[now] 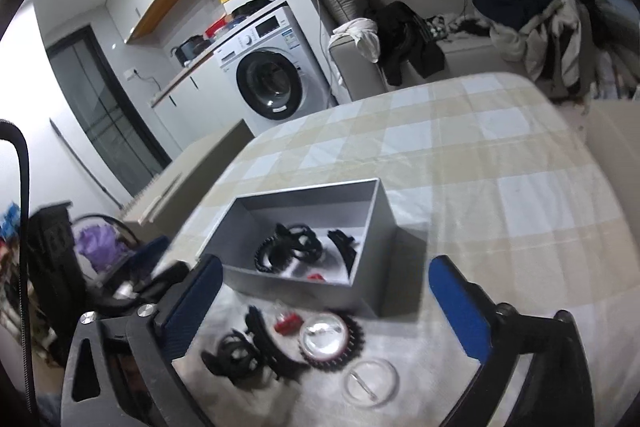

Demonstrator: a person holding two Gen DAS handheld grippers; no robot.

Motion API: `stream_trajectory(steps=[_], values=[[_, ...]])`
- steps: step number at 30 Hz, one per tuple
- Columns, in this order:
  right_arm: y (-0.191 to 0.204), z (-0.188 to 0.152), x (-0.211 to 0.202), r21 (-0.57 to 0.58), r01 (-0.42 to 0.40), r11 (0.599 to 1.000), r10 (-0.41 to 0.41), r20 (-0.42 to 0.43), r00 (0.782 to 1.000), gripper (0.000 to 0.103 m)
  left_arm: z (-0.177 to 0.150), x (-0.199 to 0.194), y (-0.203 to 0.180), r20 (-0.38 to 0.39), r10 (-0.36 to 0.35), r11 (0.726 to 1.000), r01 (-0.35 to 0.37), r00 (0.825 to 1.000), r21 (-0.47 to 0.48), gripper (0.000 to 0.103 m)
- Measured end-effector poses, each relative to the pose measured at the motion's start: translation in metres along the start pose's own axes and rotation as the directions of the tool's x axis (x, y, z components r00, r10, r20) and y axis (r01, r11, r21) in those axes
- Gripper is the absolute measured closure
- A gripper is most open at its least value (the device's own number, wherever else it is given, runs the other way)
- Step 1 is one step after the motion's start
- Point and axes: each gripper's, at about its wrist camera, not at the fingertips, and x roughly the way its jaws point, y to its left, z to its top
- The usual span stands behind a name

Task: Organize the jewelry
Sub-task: 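Withdraw both grippers and move the left gripper toward another black claw clip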

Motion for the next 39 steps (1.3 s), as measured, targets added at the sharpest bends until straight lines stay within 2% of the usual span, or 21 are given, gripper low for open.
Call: stream_trajectory(steps=[3,8,11,16,18,19,25,27,28,31,39], values=[[0.007,-0.006,-0.008,-0.072,0.049,0.996,-0.049,0.003,0.999,0.000,-0.001,-0.006,-0.002,0.006,-0.002,1.000,0.002,1.000,0.003,0.001],[0.016,-0.022,-0.007,-0.191,0.099,0.977,-0.110,-0.048,0.993,0.000,-0.009,-0.009,-0.004,-0.022,-0.030,1.000,0.030,0.999,0.010,0.001],[0.014,-0.031,0.001,-0.213,0.094,0.972,-0.119,-0.106,0.987,0.000,-0.014,-0.010,-0.007,-0.024,-0.027,0.999,0.027,0.999,0.025,0.001],[0.006,-0.044,0.011,-0.205,0.025,0.978,-0.073,-0.227,0.971,0.001,-0.020,-0.004,-0.013,-0.058,-0.036,0.999,0.038,0.998,0.036,0.001],[0.007,-0.048,0.011,-0.211,0.014,0.977,-0.068,-0.250,0.966,0.007,-0.023,-0.002,-0.016,-0.070,-0.029,0.998,0.032,0.997,0.047,0.001],[0.007,-0.051,0.012,-0.219,-0.002,0.976,-0.058,-0.268,0.962,0.015,-0.025,-0.002,-0.017,-0.078,-0.030,0.998,0.034,0.997,0.051,0.001],[0.009,-0.062,0.018,-0.255,-0.015,0.967,-0.069,-0.318,0.945,0.022,-0.037,-0.004,-0.021,-0.113,-0.037,0.997,0.045,0.993,0.068,0.001],[0.009,-0.062,0.020,-0.257,-0.014,0.966,-0.072,-0.325,0.943,0.029,-0.039,-0.003,-0.022,-0.123,-0.034,0.996,0.043,0.992,0.074,0.001],[0.008,-0.063,0.021,-0.260,-0.017,0.966,-0.072,-0.330,0.941,0.038,-0.040,-0.002,-0.023,-0.126,-0.030,0.996,0.039,0.992,0.075,0.001],[0.006,-0.065,0.025,-0.267,-0.002,0.964,-0.093,-0.341,0.935,0.049,-0.043,0.001,-0.025,-0.154,-0.026,0.995,0.039,0.988,0.087,0.001],[0.008,-0.068,0.028,-0.314,0.080,0.946,-0.185,-0.320,0.929,0.051,-0.047,0.001,-0.027,-0.169,-0.024,0.992,0.044,0.985,0.119,0.001]])
